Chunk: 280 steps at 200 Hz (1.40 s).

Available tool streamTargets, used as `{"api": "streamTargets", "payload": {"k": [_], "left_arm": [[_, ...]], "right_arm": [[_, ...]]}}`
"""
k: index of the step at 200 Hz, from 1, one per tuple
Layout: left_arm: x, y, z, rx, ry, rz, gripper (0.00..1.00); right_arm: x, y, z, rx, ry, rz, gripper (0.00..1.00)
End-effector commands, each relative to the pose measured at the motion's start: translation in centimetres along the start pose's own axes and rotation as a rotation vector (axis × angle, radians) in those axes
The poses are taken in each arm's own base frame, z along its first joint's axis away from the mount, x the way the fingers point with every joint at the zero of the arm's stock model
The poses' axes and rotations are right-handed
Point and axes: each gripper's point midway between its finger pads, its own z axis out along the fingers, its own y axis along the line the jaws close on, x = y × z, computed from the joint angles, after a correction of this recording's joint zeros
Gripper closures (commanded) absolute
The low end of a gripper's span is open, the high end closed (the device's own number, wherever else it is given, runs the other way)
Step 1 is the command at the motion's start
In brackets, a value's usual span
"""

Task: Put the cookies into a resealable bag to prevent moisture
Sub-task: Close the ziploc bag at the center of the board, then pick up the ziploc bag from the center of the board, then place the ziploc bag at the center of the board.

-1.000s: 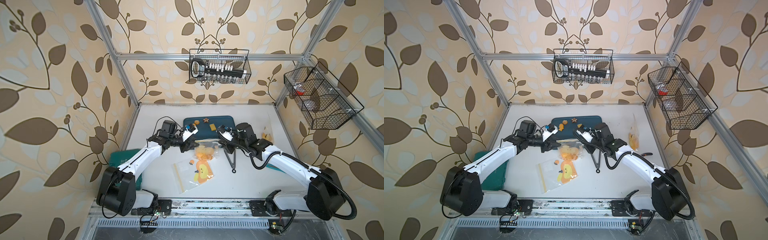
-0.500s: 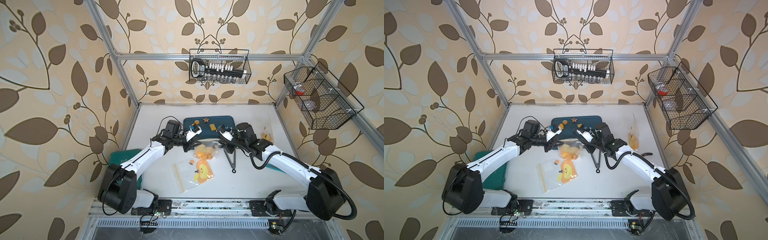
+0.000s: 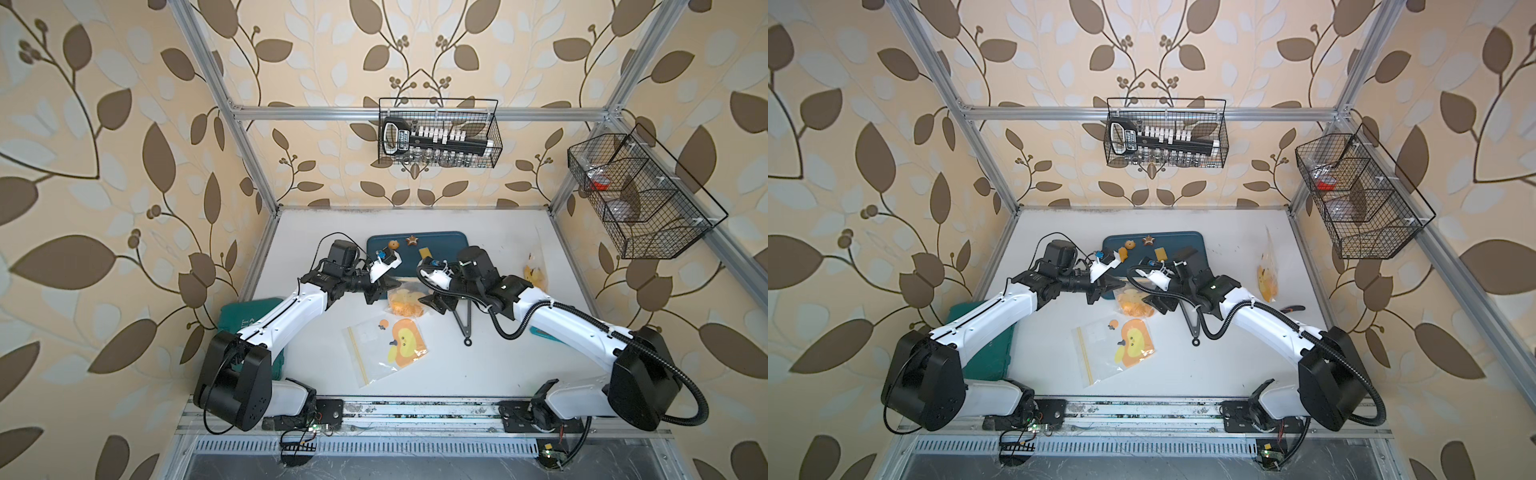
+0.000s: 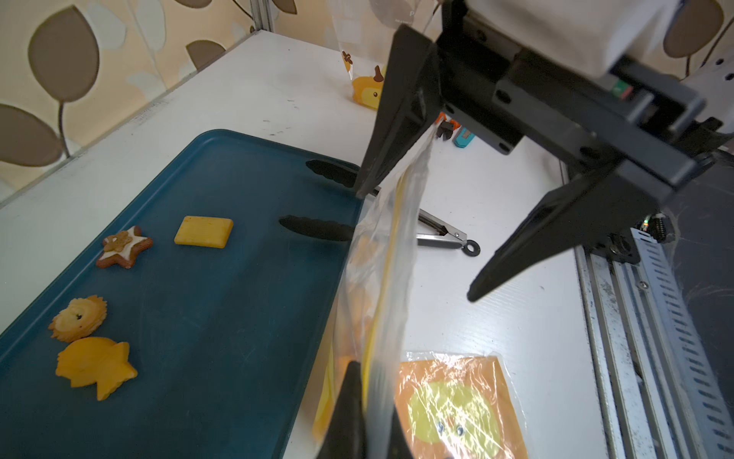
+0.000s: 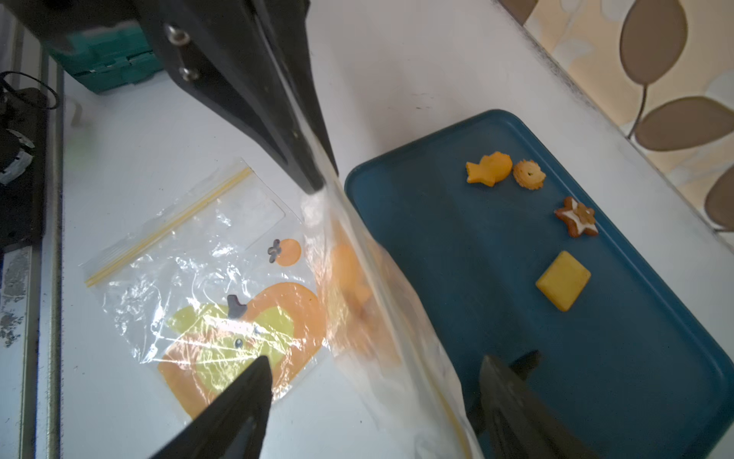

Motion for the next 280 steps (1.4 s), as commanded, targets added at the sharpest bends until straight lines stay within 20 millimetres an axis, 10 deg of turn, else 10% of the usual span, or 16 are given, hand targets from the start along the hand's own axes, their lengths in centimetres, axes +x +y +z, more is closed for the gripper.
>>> {"api": "streamTargets", "payload": {"k": [1, 42, 56, 87, 99, 128, 191, 280], "left_arm": [[-1.0, -0.3, -0.4, 0.032, -0.030, 0.025, 1.00], [-0.6, 0.9, -0.4, -0.042, -0.012, 0.012, 1.00], [-0.7, 1.9, -0.7, -0.117, -0.018, -0.002, 1.00], [-2.7, 5.6, -3.1, -0.380, -0.084, -0.151, 0.45], [-3.3, 7.2, -4.6, -0.501, -0.122, -0.267, 0.02], [-2.1, 10.1, -8.0, -0.756, -0.186, -0.612, 0.01], [0.6, 9.1, -5.7, -0.665, -0.132, -0.992, 0.01], [2.3, 5.7, -2.9, -0.551, -0.063, -1.070, 0.01]], "right_arm": [[-1.1, 0.0, 0.8, -0.037, 0.008, -0.054, 0.22], [-2.7, 0.1, 0.8, -0.058, -0.016, -0.056, 1.00], [-3.3, 0.2, -0.2, -0.043, -0.051, -0.040, 1.00], [-3.9, -2.2, -2.8, 0.112, -0.037, 0.094, 1.00], [-4.0, -4.3, -4.3, 0.239, -0.030, 0.217, 1.00], [-2.9, -7.6, -8.3, 0.370, 0.048, 0.433, 1.00], [0.9, -16.5, -14.8, 0.554, 0.044, 0.692, 1.00], [15.1, -24.8, -16.9, 0.752, 0.192, 0.993, 1.00]]}}
